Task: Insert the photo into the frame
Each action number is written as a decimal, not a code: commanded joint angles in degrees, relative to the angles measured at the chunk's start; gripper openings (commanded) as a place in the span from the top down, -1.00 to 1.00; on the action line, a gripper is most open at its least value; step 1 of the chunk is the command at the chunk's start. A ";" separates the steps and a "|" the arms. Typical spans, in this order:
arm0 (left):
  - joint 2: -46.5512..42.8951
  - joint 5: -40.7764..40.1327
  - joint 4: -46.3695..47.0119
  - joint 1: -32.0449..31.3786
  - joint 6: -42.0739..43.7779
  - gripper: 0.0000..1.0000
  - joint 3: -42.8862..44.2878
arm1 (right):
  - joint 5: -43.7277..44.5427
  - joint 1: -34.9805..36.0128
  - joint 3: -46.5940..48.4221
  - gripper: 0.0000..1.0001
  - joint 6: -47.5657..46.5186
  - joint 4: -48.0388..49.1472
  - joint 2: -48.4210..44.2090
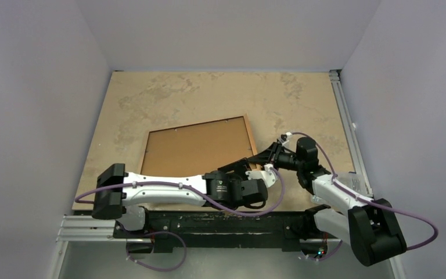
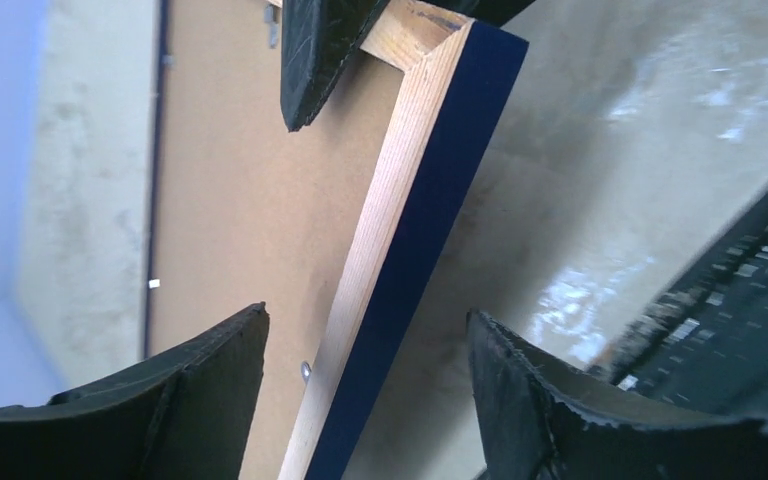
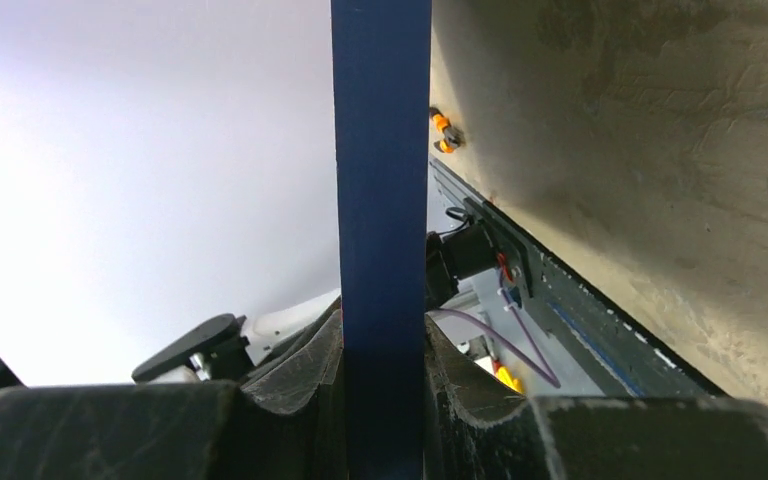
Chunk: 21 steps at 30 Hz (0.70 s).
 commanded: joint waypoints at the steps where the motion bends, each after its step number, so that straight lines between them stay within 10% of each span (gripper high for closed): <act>1: 5.20 -17.29 -4.69 -2.35 -1.57 -0.30 4.69 | 1.07 -0.23 2.14 1.00 5.48 5.70 -2.97; 8: 9.02 -20.09 -7.28 -2.56 -3.45 0.73 8.32 | 0.57 -0.25 1.61 1.00 5.82 5.89 -4.06; 13: 7.78 -20.77 -7.29 -2.64 -2.72 1.00 8.47 | 0.34 -0.23 1.49 0.71 5.01 7.93 -3.87; 21: 5.65 -21.15 -8.33 -2.60 1.79 1.00 13.25 | 5.36 -1.11 11.80 -0.74 -10.83 -12.86 -7.87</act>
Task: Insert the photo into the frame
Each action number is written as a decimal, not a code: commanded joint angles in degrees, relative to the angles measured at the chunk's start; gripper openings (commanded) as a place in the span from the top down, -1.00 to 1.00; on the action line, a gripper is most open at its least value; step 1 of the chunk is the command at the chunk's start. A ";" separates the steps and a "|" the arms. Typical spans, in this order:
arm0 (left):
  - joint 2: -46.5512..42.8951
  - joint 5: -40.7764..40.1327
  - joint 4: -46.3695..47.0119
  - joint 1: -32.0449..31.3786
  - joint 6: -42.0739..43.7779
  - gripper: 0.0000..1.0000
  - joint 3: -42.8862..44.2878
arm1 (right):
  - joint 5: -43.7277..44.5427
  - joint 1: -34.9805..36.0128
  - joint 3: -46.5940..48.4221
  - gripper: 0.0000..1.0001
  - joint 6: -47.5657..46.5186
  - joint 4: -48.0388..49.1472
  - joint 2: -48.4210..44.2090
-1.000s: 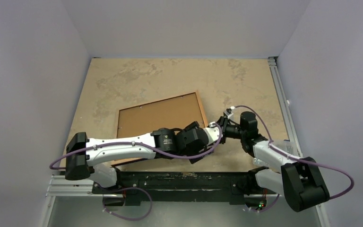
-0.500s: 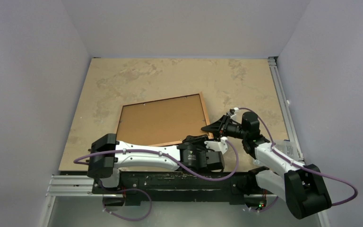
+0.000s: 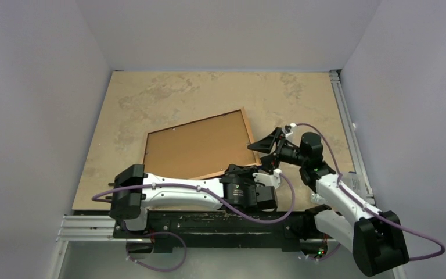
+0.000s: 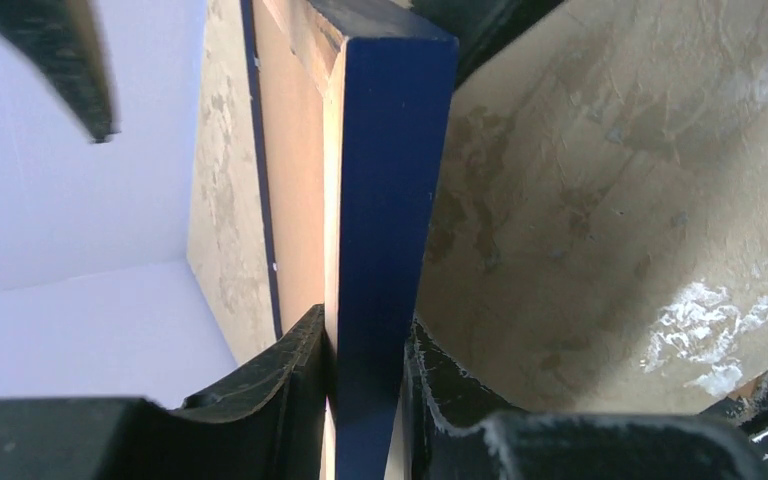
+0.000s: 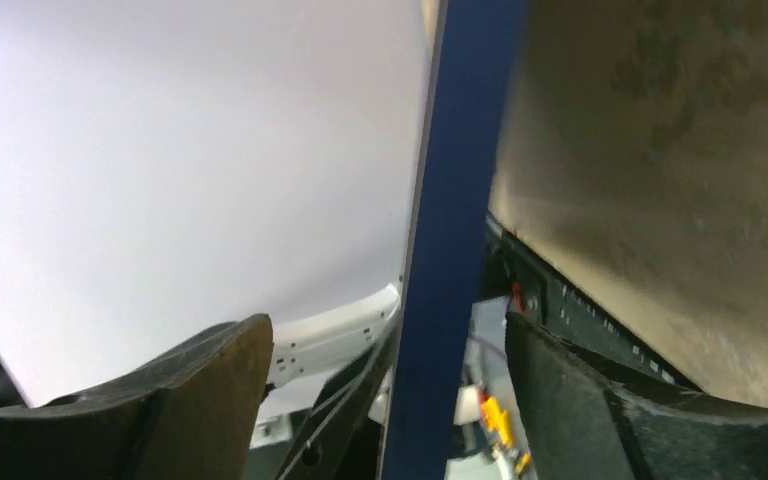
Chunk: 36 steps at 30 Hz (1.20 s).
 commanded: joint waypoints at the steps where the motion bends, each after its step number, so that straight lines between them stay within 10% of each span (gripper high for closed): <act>1: -5.15 -4.28 1.11 0.36 0.37 1.00 6.50 | 5.52 -1.04 12.50 -0.83 -15.02 -16.92 -3.83; 13: -14.73 8.63 1.35 3.86 6.81 1.00 18.73 | 20.45 -6.05 39.51 -0.97 -41.21 -48.90 -4.07; 24: -22.38 26.83 0.57 14.75 4.14 1.00 27.78 | 14.94 -10.46 40.85 -0.96 -48.36 -47.92 -4.29; 36: -25.58 40.82 -2.23 20.17 1.84 1.00 29.37 | -1.03 -10.46 37.81 -0.95 -62.92 -24.52 -11.29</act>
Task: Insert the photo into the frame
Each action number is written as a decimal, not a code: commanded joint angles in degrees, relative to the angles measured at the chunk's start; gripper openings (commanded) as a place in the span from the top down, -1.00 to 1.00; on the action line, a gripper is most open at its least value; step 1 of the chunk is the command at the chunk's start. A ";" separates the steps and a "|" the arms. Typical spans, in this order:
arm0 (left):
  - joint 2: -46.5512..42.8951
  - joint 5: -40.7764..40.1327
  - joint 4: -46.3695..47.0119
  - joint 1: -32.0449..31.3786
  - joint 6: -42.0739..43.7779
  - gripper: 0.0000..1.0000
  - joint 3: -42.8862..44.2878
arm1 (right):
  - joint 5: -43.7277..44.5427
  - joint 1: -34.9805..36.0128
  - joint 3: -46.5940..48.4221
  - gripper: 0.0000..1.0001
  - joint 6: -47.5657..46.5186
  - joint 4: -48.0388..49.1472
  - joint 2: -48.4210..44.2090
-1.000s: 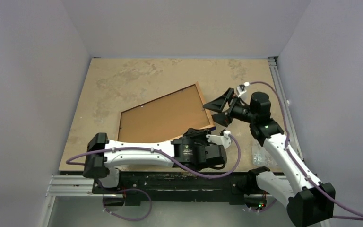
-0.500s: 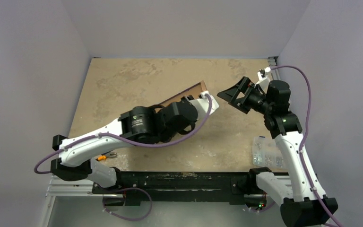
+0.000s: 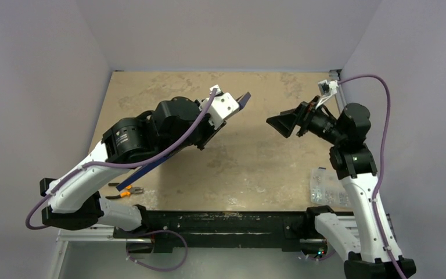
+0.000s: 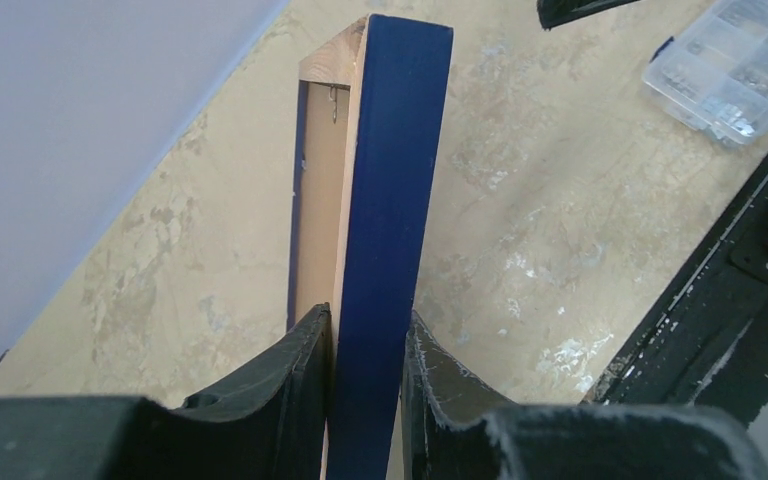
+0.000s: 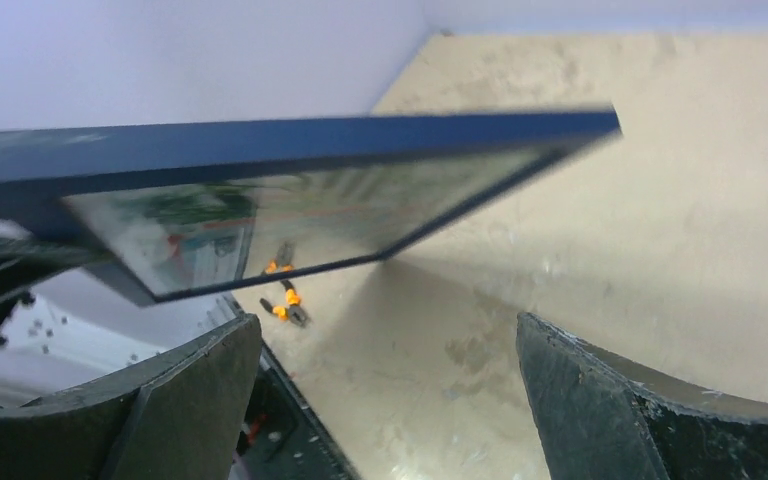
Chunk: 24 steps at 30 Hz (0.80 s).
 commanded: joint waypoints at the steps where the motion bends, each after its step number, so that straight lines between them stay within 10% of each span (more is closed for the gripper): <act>1: -2.45 9.69 4.61 0.84 -6.59 1.00 2.01 | -9.88 -0.32 -2.05 -0.95 -8.68 18.27 -4.60; 14: -6.14 25.43 7.34 0.92 -7.39 1.00 -6.46 | -28.27 1.64 -8.50 -0.97 -11.87 55.82 -3.47; 24: -6.08 28.08 8.09 0.93 -8.29 1.00 -8.00 | -26.89 20.70 -2.61 -0.80 -42.20 31.54 1.76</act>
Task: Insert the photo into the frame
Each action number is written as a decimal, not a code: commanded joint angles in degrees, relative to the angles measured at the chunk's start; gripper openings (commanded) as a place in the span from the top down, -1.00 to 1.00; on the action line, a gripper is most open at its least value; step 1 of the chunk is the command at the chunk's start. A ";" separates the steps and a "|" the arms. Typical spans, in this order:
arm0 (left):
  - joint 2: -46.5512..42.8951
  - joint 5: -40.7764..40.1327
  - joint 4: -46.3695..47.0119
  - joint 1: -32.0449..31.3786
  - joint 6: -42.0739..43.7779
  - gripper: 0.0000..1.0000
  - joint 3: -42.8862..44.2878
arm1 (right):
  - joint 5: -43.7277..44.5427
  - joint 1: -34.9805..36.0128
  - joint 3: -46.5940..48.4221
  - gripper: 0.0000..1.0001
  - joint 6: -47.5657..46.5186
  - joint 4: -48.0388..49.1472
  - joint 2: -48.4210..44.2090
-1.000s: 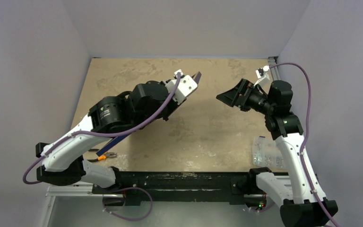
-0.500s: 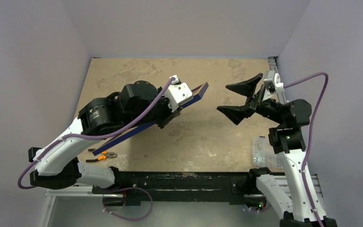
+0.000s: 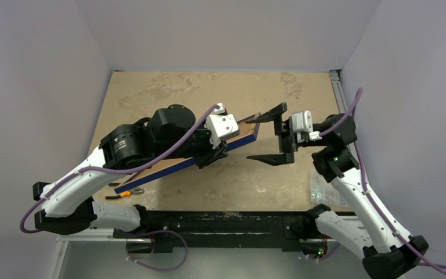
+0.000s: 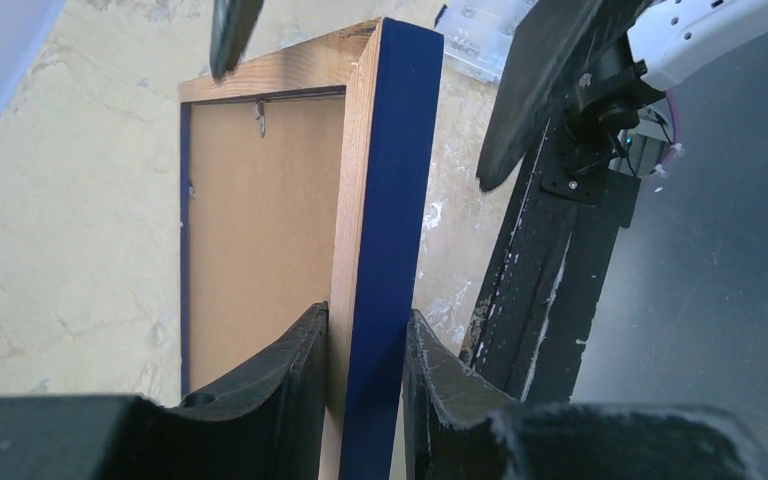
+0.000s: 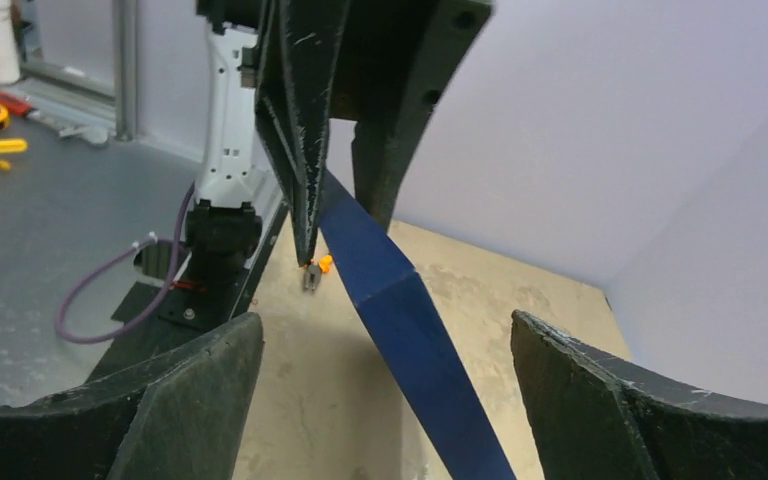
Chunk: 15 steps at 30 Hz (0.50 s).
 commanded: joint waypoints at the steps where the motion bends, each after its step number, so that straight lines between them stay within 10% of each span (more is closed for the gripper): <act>1: -1.12 4.70 5.87 0.12 -7.60 1.00 0.05 | 0.36 4.95 3.26 -0.70 -13.20 -6.47 2.11; 8: -1.01 5.27 6.02 0.12 -8.06 1.00 -0.28 | -0.40 7.34 4.05 -0.22 -13.31 -4.21 5.72; 15: -1.61 4.15 6.02 0.12 -8.24 1.00 -1.08 | 2.13 7.42 5.68 0.74 -13.33 -6.92 5.36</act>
